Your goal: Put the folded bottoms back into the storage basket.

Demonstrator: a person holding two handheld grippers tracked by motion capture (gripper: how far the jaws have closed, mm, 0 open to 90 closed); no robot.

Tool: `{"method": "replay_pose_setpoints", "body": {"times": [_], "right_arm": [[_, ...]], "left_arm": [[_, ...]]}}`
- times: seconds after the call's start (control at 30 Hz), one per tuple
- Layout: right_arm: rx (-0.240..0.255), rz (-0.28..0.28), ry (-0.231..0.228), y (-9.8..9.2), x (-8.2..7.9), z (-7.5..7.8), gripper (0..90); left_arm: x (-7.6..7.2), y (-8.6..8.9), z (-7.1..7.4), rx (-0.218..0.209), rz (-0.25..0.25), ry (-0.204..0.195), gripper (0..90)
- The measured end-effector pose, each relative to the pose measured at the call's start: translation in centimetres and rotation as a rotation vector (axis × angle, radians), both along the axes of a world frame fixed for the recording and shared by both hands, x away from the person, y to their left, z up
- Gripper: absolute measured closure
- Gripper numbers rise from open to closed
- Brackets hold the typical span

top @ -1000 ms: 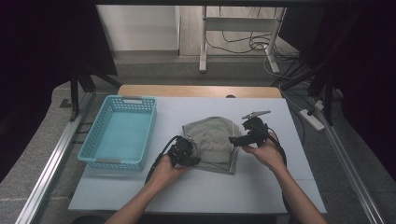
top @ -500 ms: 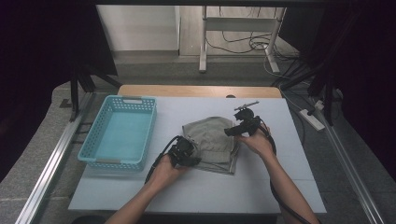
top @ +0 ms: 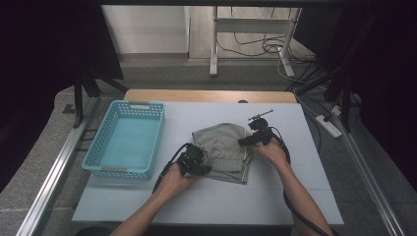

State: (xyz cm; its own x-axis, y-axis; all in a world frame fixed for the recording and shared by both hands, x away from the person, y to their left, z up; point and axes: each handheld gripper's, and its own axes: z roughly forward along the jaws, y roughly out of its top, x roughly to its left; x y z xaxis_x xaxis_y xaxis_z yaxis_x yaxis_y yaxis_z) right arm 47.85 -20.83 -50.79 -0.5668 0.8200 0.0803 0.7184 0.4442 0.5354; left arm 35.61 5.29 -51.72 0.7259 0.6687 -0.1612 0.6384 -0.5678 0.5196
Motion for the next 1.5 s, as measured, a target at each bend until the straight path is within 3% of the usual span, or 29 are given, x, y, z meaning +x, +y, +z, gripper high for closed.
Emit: {"method": "replay_pose_setpoints", "body": {"times": [0.1, 0.23, 0.37, 0.57, 0.73, 1.1, 1.3, 1.5], "right_arm": [[0.021, 0.029, 0.002, 0.0, -0.3, 0.1, 45.6], [-0.001, 0.066, 0.004, 0.7, -0.7, 0.4, 63.6], [0.0, 0.067, 0.006, 0.9, -0.8, 0.5, 71.1], [-0.026, 0.085, -0.006, 1.1, -1.0, 0.9, 72.8], [-0.04, 0.101, -0.051, 1.3, -1.4, 1.6, 73.3], [0.047, 0.105, -0.097, 0.9, -2.2, 3.6, 73.3], [0.047, 0.126, -0.141, 1.1, -2.8, 4.8, 73.3], [0.085, 0.135, -0.161, 1.2, -3.1, 5.8, 73.3]], "left_arm": [[-0.1, 0.1, -0.1, -0.01, -0.008, -0.015, 64.1], [-0.1, 0.2, -0.2, -0.021, 0.002, -0.01, 64.5], [-0.3, 0.2, -0.2, -0.032, 0.02, -0.013, 66.3], [-0.2, 0.3, -0.2, -0.046, 0.03, -0.004, 69.2], [-0.2, 0.2, 0.2, -0.045, 0.04, -0.008, 71.8], [-0.5, 0.4, 1.5, -0.072, 0.046, -0.027, 73.6], [-0.6, 1.0, 2.7, -0.091, 0.046, -0.043, 73.6], [-0.9, 1.6, 3.8, -0.113, 0.052, -0.062, 73.7]]}}
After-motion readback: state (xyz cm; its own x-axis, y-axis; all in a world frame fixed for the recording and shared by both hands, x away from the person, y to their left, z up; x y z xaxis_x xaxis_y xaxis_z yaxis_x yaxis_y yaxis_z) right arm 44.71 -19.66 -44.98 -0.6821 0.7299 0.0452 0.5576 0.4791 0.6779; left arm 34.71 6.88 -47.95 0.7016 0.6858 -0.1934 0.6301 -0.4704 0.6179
